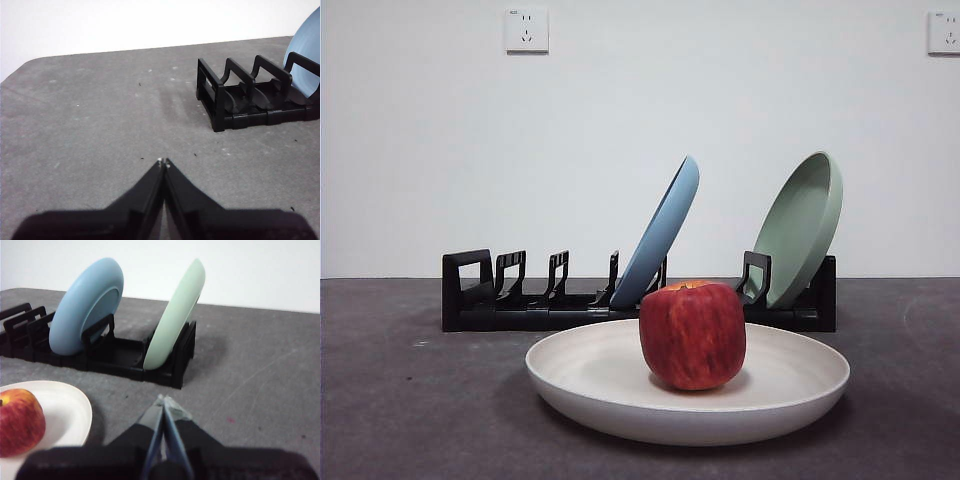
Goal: Take the yellow plate from the plate rack,put the plate on the table,take the apple from the table,put the apple in the plate
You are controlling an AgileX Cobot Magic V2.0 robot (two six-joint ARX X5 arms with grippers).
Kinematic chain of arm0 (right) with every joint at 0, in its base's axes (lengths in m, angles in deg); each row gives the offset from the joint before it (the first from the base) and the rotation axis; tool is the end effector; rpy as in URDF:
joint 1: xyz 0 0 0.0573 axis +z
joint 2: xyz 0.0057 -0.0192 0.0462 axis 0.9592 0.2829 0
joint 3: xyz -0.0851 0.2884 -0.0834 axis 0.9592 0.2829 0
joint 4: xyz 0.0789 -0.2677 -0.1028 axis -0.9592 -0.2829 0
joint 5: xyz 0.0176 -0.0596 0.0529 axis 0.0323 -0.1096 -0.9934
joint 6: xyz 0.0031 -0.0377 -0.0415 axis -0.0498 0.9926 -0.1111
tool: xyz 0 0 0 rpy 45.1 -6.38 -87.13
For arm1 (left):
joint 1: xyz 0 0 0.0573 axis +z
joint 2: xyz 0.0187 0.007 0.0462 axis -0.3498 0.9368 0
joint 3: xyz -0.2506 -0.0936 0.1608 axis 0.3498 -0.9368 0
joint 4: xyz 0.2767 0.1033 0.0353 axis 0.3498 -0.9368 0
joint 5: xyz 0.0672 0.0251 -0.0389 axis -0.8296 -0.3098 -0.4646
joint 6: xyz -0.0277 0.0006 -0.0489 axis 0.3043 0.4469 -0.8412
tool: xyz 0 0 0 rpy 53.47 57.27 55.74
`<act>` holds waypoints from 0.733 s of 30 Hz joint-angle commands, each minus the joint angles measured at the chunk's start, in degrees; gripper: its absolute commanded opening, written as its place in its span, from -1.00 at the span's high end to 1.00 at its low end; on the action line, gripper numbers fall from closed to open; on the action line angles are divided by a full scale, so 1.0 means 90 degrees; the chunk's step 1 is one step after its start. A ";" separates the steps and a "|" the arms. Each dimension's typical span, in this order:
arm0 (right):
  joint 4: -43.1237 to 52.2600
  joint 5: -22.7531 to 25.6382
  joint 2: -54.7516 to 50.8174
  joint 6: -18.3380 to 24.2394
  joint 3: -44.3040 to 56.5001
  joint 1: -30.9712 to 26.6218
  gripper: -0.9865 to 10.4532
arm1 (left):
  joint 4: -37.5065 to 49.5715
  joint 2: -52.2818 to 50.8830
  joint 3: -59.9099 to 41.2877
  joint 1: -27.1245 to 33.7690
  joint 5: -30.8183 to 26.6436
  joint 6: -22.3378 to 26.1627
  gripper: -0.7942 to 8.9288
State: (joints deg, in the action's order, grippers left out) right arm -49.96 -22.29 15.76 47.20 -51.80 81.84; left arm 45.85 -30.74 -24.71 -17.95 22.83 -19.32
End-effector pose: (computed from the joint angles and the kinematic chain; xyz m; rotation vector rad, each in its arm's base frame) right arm 0.0920 0.0184 0.1731 -0.0623 0.1194 0.3018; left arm 0.0969 0.0015 0.1528 0.0478 0.1805 -0.0422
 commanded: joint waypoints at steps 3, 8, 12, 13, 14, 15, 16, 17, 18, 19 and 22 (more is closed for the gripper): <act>0.0015 0.0019 -0.0022 -0.0163 0.0189 0.0007 0.83 | 0.0015 -0.0017 -0.0090 0.0010 -0.0007 -0.0041 0.84; 0.0029 0.0019 -0.0022 -0.0187 0.0403 0.0007 0.83 | 0.0015 -0.0017 -0.0090 0.0010 -0.0007 -0.0041 0.84; 0.0063 0.0007 -0.0022 -0.0189 0.0408 0.0012 0.82 | 0.0015 -0.0017 -0.0090 0.0010 -0.0007 -0.0041 0.84; 0.0063 0.0010 -0.0022 -0.0194 0.0408 0.0012 0.83 | 0.0015 -0.0017 -0.0090 0.0010 -0.0007 -0.0041 0.84; 0.0063 0.0007 -0.0022 -0.0197 0.0408 0.0012 0.83 | 0.0015 -0.0017 -0.0090 0.0010 -0.0007 -0.0041 0.84; 0.0066 0.0010 -0.0022 -0.0202 0.0408 0.0012 0.83 | 0.0015 -0.0017 -0.0090 0.0010 -0.0007 -0.0041 0.84; 0.0066 0.0019 -0.0022 -0.0202 0.0406 0.0010 0.83 | 0.0015 -0.0017 -0.0087 0.0010 -0.0007 -0.0041 0.84; 0.0063 0.0019 -0.0019 -0.0199 0.0406 0.0010 0.83 | 0.0015 -0.0017 -0.0087 0.0010 -0.0007 -0.0041 0.84; 0.0066 0.0019 -0.0019 -0.0199 0.0403 0.0010 0.82 | 0.0015 -0.0017 -0.0087 0.0010 -0.0007 -0.0041 0.84; 0.0063 0.0022 -0.0019 -0.0199 0.0403 0.0010 0.83 | 0.0015 -0.0017 -0.0087 0.0012 -0.0007 -0.0041 0.84; 0.0063 0.0019 -0.0019 -0.0199 0.0403 0.0010 0.82 | 0.0015 -0.0017 -0.0087 0.0010 -0.0007 -0.0044 0.84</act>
